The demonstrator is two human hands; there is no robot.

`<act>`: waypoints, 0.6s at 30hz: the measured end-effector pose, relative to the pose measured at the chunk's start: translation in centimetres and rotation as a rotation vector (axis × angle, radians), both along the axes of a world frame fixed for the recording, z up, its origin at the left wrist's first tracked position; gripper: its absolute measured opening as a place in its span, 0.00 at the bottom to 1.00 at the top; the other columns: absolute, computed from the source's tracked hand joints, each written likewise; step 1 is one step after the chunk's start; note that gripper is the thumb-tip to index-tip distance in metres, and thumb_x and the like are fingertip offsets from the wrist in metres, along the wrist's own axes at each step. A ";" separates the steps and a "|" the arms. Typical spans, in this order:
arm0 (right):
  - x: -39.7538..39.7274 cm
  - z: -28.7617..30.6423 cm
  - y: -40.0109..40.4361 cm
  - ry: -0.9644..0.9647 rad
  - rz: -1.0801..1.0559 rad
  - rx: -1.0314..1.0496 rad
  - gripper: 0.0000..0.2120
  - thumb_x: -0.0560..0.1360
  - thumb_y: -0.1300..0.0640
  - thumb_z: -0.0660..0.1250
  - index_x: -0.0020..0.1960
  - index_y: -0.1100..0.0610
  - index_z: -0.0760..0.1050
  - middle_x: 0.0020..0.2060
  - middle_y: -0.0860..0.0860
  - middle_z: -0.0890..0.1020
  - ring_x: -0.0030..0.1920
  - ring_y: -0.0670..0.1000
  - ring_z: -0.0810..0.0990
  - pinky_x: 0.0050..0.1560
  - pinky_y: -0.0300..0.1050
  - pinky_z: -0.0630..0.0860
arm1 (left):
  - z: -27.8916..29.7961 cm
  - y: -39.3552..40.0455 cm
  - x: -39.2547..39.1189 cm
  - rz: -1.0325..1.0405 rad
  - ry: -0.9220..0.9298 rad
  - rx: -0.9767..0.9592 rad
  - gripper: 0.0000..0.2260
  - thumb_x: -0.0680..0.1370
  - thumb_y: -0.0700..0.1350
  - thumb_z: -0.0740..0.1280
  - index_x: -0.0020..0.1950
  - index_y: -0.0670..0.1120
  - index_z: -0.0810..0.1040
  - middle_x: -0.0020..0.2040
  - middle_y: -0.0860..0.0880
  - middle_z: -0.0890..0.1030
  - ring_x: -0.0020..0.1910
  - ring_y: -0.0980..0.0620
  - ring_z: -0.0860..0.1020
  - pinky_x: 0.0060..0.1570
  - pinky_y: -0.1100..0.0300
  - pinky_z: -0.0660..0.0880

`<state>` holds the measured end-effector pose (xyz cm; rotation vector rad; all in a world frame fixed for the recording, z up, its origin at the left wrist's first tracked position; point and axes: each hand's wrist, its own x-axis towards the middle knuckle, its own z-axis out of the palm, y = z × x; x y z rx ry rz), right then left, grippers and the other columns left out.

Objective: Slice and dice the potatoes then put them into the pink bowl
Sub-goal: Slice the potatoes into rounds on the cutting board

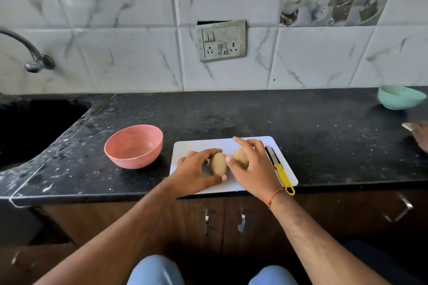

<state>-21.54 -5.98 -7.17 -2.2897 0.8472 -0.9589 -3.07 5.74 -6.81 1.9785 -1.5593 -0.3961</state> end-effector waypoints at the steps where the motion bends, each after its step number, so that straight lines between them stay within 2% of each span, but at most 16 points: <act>1: -0.1 -0.1 0.1 -0.005 0.009 0.016 0.27 0.79 0.45 0.72 0.76 0.44 0.71 0.64 0.44 0.69 0.61 0.40 0.70 0.57 0.27 0.66 | -0.2 0.2 -0.1 0.004 0.007 -0.004 0.35 0.71 0.68 0.73 0.76 0.65 0.69 0.63 0.66 0.76 0.64 0.60 0.71 0.74 0.50 0.60; 4: -0.4 0.1 0.1 0.004 0.024 0.069 0.27 0.79 0.48 0.72 0.76 0.46 0.71 0.65 0.44 0.69 0.62 0.39 0.68 0.56 0.20 0.62 | -0.4 0.4 -0.2 0.017 0.029 -0.008 0.37 0.68 0.72 0.73 0.76 0.65 0.70 0.63 0.67 0.76 0.64 0.60 0.72 0.74 0.49 0.63; 8: -0.7 0.2 0.2 0.017 0.017 0.092 0.27 0.78 0.51 0.72 0.75 0.50 0.71 0.68 0.44 0.69 0.62 0.37 0.67 0.57 0.18 0.61 | -0.4 0.1 0.0 0.021 0.106 -0.005 0.42 0.64 0.75 0.74 0.75 0.64 0.72 0.65 0.66 0.78 0.63 0.62 0.76 0.72 0.50 0.71; 11: -1.1 0.2 0.1 0.085 0.041 0.082 0.32 0.76 0.53 0.73 0.78 0.50 0.67 0.71 0.44 0.67 0.65 0.38 0.66 0.63 0.27 0.65 | -0.4 0.1 0.3 0.024 0.165 -0.028 0.44 0.64 0.72 0.77 0.76 0.59 0.73 0.65 0.64 0.79 0.63 0.62 0.77 0.70 0.53 0.75; 15: -1.4 1.1 -0.7 0.328 -0.019 -0.005 0.39 0.74 0.50 0.73 0.81 0.49 0.62 0.74 0.49 0.66 0.71 0.51 0.69 0.69 0.43 0.68 | -0.2 0.2 0.8 0.016 0.138 -0.044 0.40 0.70 0.60 0.82 0.79 0.53 0.73 0.68 0.59 0.79 0.65 0.60 0.77 0.71 0.59 0.72; 18: -1.4 2.2 -1.7 0.419 -0.031 0.026 0.40 0.71 0.48 0.73 0.80 0.44 0.61 0.72 0.50 0.69 0.69 0.56 0.71 0.70 0.51 0.70 | 0.1 0.4 1.7 0.003 0.087 -0.054 0.39 0.71 0.59 0.82 0.79 0.53 0.72 0.66 0.57 0.80 0.65 0.59 0.77 0.69 0.61 0.72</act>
